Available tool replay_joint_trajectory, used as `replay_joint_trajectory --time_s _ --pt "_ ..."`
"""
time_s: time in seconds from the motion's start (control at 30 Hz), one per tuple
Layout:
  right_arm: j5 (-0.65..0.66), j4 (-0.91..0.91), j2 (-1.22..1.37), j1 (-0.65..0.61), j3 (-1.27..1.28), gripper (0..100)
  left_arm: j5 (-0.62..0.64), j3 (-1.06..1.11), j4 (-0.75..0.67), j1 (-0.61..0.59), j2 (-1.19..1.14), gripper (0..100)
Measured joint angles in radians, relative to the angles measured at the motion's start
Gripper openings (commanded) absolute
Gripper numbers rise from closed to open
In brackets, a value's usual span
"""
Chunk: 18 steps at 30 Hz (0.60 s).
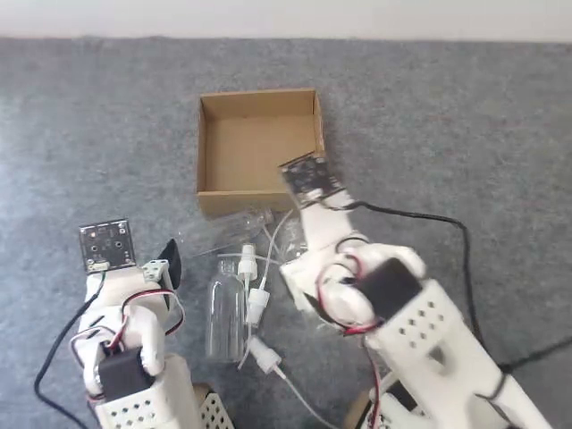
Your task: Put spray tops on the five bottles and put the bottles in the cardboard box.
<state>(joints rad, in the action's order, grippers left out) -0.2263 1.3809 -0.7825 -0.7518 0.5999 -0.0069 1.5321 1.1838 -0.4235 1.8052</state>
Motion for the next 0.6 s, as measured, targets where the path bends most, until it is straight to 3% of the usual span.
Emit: replay_joint_trajectory --time_s 0.23,0.6 --pt "0.000 -0.003 -0.155 0.075 0.012 6.9 0.000 0.000 0.000 0.000 0.000 25" --pt "-0.002 -0.219 -0.427 0.114 0.249 6.9 0.000 0.000 0.000 0.000 0.000 25"
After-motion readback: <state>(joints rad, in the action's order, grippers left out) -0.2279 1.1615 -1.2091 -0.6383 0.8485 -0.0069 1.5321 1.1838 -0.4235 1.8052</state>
